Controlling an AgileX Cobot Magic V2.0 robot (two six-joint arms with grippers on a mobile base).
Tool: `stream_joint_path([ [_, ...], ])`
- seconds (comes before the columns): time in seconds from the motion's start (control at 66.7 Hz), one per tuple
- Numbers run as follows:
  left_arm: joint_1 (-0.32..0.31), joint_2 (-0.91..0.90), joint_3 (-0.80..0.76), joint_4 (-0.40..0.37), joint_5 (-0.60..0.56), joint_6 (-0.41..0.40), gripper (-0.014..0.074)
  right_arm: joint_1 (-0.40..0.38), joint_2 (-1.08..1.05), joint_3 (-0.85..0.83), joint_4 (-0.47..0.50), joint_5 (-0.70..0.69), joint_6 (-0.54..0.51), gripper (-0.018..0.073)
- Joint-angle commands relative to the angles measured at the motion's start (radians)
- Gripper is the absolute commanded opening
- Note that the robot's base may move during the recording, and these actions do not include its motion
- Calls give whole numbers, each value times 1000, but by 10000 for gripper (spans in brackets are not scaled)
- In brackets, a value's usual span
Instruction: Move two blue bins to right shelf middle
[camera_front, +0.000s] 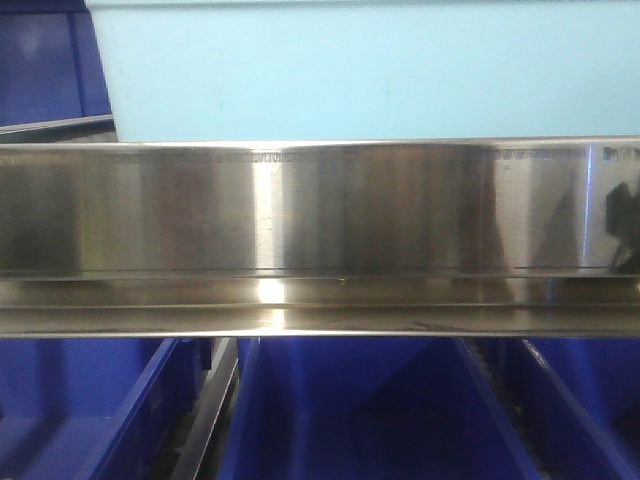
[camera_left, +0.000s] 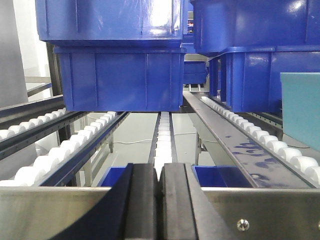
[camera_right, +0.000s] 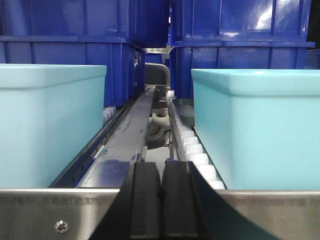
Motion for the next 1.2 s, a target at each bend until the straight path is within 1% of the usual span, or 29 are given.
stream_joint_path([
  [0.0, -4, 4, -2, 3, -17, -1, -111, 0, 3, 0, -1, -18, 2, -165],
  [0.27, -4, 4, -2, 3, -20, -1, -111, 0, 3, 0, -1, -18, 2, -165],
  [0.674, -4, 4, -2, 3, -57, -1, -111, 0, 3, 0, -1, -33, 2, -165],
  [0.794, -4, 4, -2, 0, -108, -1, -111, 0, 3, 0, -1, -56, 2, -165],
  [0.869, -4, 4, -2, -24, -174, -1, -111, 0, 3, 0, -1, -72, 2, -165],
  [0.914, -4, 4, -2, -36, -193, -1, -111, 0, 3, 0, -1, -93, 2, -165],
  [0.989, -4, 4, -9, -52, -191, -1, -111, 0, 3, 0, -1, -133, 2, -165],
  [1.064, -4, 4, -70, -62, -160, -1, -111, 0, 3, -29, 1, -129, 2, -165],
  [1.139, -4, 4, -162, -62, -71, -1, -99, 0, 3, -122, 1, -50, 18, -160],
  [1.184, -4, 4, -211, -62, -29, -1, -60, 0, 3, -178, 1, 10, 25, -143],
])
